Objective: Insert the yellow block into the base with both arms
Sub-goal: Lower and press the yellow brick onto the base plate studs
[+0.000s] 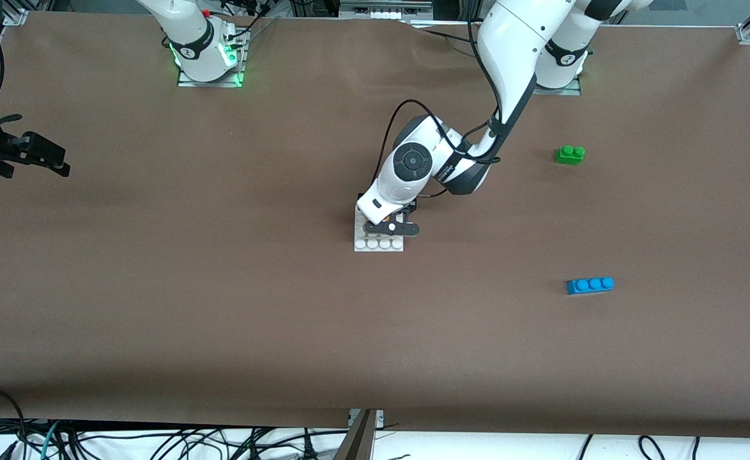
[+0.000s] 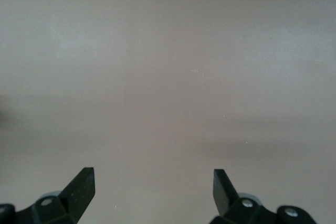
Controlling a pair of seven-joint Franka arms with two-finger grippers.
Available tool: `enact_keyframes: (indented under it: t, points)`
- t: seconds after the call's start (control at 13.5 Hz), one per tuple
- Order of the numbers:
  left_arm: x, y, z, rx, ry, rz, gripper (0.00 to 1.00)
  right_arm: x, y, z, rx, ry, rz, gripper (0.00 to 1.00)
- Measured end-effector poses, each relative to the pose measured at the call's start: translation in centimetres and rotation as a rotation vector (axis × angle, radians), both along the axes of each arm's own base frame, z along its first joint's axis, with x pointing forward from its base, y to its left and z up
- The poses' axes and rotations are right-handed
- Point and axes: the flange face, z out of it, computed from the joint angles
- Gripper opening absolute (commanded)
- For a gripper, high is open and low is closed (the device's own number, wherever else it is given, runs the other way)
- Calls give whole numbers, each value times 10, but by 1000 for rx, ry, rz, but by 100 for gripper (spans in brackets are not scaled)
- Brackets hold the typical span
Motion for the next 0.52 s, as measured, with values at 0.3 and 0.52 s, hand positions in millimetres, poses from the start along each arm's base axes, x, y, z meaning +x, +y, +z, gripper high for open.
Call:
enact_keyframes:
  t: [0.3,0.52]
  points:
    - [1,0,-2,5,6,26,100,0,3,0,0,-1,5,100]
    - [3,-1,1,4,7,53,100,0,4,1,0,-2,7,100]
